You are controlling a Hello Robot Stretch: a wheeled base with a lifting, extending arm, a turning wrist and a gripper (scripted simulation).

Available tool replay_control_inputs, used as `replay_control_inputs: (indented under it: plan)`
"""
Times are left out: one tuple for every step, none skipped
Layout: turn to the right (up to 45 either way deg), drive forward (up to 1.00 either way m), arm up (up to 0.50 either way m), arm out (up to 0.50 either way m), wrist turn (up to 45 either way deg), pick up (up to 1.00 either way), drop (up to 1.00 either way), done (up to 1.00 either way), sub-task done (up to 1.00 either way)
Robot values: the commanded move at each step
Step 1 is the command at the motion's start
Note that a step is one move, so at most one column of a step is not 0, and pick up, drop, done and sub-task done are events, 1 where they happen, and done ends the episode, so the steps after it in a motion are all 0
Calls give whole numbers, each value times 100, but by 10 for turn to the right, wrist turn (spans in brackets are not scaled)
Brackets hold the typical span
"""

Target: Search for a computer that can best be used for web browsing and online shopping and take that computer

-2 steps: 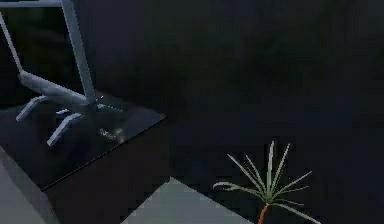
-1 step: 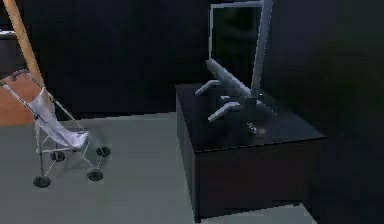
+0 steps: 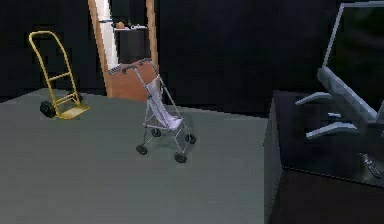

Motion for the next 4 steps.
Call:
replay_control_inputs:
  plan:
    - [0, 5, 0, 0, 0, 0, 0, 0, 0]
    - [-450, 0, 0, 0, 0, 0, 0, 0, 0]
    - [-450, 0, 0, 0, 0, 0, 0, 0, 0]
    - [0, 95, 0, 0, 0, 0, 0, 0, 0]
